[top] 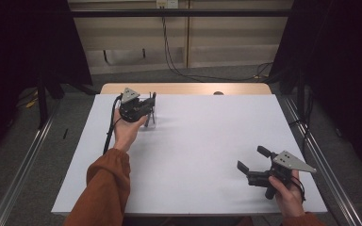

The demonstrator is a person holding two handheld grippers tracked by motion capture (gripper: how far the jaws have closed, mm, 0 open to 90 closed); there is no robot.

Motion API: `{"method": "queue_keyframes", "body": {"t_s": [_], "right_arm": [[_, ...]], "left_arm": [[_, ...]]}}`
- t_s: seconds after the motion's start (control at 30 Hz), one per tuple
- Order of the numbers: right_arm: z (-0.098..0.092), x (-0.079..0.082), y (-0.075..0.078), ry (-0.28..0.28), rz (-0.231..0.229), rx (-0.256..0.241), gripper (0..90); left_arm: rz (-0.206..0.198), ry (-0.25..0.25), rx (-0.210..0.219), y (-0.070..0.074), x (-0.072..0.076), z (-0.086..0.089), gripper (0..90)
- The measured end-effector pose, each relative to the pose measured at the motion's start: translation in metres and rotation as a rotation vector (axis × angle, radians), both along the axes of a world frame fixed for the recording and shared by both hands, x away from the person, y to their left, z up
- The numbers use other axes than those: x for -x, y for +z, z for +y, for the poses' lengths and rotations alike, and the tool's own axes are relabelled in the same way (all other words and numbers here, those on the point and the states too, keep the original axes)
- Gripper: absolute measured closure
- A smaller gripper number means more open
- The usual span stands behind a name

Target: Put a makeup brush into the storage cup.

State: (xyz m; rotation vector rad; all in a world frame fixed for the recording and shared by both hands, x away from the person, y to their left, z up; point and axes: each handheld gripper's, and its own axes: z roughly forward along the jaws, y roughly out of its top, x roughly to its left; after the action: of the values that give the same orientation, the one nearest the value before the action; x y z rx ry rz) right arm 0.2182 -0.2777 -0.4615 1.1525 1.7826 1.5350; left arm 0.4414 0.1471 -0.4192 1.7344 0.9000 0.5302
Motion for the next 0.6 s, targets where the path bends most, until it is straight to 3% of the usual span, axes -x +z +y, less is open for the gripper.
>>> {"method": "queue_keyframes", "body": {"t_s": [0.13, 0.23, 0.4, 0.6], "right_arm": [[0.000, 0.000, 0.000, 0.001, 0.002, 0.001, 0.0], [0.000, 0.000, 0.000, 0.000, 0.001, 0.000, 0.0], [0.000, 0.000, 0.000, -0.004, 0.001, 0.002, 0.0], [-0.001, -0.001, 0.000, -0.015, 0.001, -0.001, 0.0]], "left_arm": [[-0.009, 0.013, -0.019, 0.000, 0.001, 0.000, 76.1], [-0.013, 0.020, -0.022, 0.000, 0.001, 0.001, 66.7], [-0.035, 0.036, -0.012, -0.001, 0.004, 0.003, 52.5], [-0.042, 0.045, 0.003, 0.001, 0.010, 0.003, 44.7]]}}
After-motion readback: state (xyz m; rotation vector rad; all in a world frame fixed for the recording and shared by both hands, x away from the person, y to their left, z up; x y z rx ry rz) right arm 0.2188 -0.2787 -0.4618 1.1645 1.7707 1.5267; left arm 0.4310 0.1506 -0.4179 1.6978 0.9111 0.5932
